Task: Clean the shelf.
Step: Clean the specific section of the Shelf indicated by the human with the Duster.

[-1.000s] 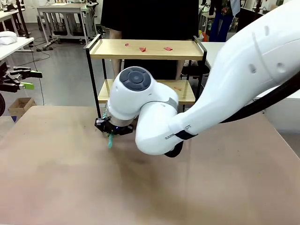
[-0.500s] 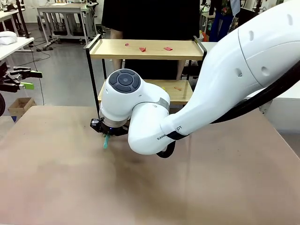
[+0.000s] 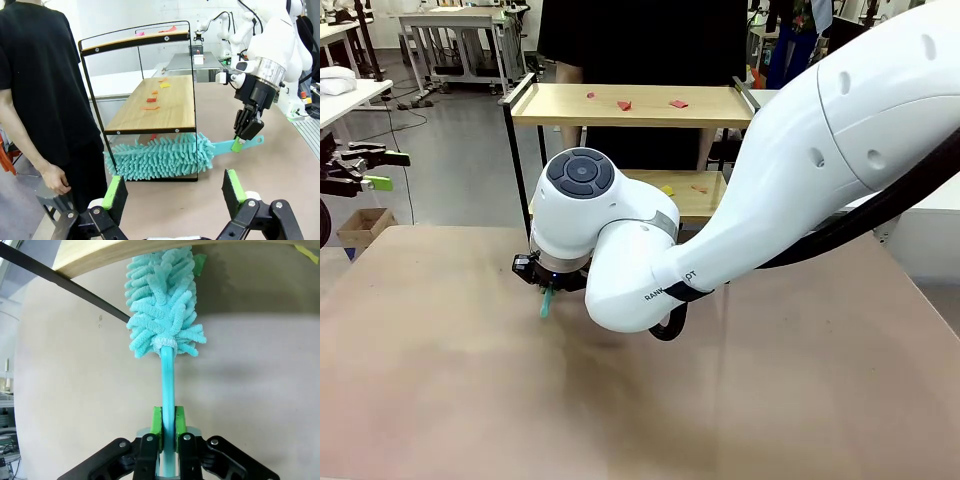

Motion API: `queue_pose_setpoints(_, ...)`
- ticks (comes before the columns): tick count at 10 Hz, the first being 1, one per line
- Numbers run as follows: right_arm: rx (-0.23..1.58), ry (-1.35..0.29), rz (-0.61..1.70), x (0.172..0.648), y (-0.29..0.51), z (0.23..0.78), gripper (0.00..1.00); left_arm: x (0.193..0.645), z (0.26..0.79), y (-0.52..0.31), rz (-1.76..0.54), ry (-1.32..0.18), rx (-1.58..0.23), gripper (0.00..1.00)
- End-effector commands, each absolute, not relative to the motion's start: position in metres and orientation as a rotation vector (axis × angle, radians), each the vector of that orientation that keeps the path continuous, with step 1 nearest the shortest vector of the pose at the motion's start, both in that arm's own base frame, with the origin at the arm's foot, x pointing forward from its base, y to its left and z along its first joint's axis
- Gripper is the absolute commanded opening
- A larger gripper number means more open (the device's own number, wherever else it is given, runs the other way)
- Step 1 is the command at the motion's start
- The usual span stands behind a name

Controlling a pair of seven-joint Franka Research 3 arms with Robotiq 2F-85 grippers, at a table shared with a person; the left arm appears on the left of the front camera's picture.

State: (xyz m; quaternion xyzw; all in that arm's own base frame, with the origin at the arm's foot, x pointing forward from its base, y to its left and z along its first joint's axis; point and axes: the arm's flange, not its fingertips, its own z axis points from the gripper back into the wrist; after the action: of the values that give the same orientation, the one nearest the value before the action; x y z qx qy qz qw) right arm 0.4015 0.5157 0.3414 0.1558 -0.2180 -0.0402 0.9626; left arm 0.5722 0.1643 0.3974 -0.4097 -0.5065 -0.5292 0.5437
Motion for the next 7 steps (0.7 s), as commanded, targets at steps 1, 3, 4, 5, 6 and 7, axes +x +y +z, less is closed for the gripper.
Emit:
queue_pose_setpoints(1,0.339,-0.437,-0.066,0.4,0.506,0.346,0.13,0.57,0.4,0.164,-1.258,-1.203,-0.969,1.0)
queue_pose_setpoints(3,0.353,-0.412,-0.057,0.395,0.486,0.347,0.13,0.57,0.4,0.164,-1.258,-1.203,-0.969,1.0)
queue_pose_setpoints(4,0.346,-0.402,-0.05,0.394,0.478,0.348,0.13,0.57,0.4,0.164,-1.258,-1.203,-0.969,1.0)
queue_pose_setpoints(5,0.352,-0.382,-0.054,0.391,0.467,0.35,0.13,0.57,0.4,0.164,-1.258,-1.203,-0.969,1.0)
queue_pose_setpoints(6,0.354,-0.381,-0.069,0.388,0.452,0.353,0.13,0.57,0.4,0.164,-1.258,-1.203,-0.969,1.0)
queue_pose_setpoints(7,0.354,-0.383,-0.088,0.387,0.44,0.355,0.13,0.57,0.4,0.164,-1.258,-1.203,-0.969,1.0)
